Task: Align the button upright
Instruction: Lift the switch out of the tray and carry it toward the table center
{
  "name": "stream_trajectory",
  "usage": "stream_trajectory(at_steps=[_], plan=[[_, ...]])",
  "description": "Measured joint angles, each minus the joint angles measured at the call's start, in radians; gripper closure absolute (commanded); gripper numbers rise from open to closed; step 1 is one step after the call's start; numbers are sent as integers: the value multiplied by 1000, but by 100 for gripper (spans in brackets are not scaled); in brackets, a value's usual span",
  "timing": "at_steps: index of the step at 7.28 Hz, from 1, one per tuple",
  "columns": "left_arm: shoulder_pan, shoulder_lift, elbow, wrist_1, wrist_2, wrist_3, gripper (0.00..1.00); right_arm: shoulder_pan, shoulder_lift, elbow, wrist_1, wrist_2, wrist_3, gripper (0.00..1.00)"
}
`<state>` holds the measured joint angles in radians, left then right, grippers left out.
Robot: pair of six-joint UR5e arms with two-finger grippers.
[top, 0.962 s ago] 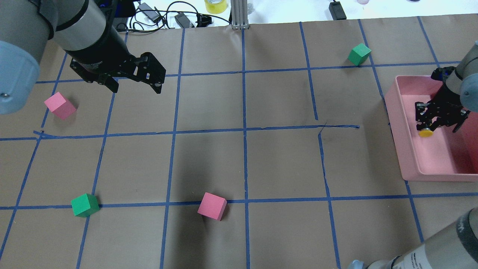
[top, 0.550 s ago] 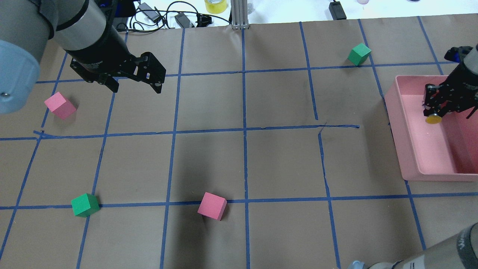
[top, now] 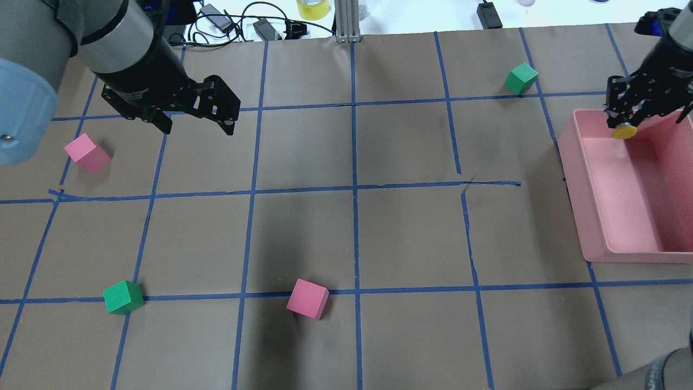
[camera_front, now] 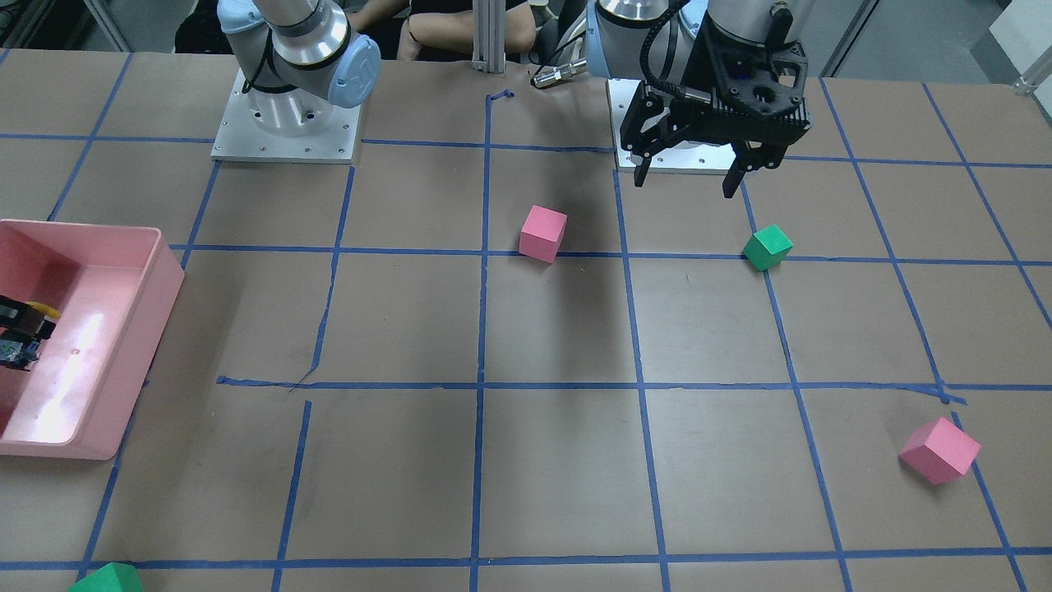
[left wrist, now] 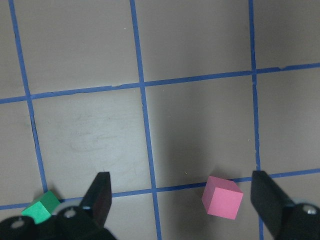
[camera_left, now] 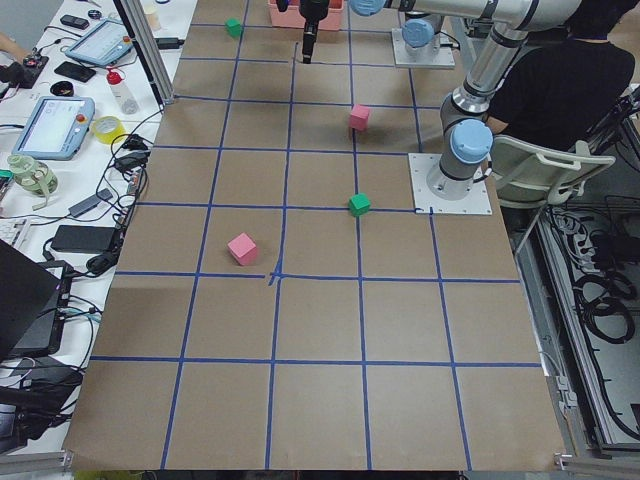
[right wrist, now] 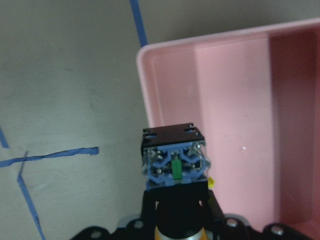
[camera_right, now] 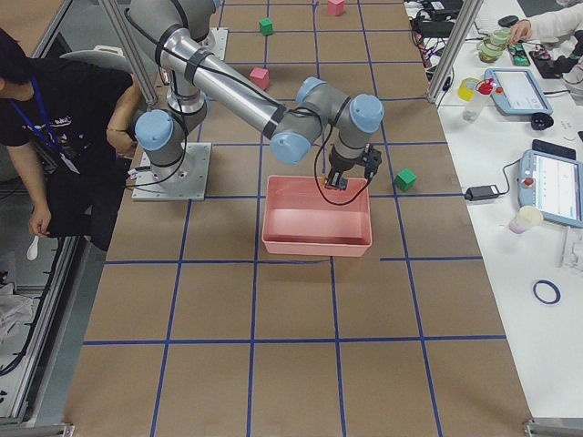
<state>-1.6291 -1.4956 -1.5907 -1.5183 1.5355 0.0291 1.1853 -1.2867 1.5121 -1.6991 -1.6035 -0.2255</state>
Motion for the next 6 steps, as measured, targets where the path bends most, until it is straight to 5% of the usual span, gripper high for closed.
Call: stream_trajectory(at_steps=[4, 6], plan=[[0, 0, 0, 6, 0, 0, 0, 397, 56, -12, -132, -18, 243, 100], [0, -1, 0, 6, 0, 0, 0, 501, 110, -13, -228, -11, 306, 100]])
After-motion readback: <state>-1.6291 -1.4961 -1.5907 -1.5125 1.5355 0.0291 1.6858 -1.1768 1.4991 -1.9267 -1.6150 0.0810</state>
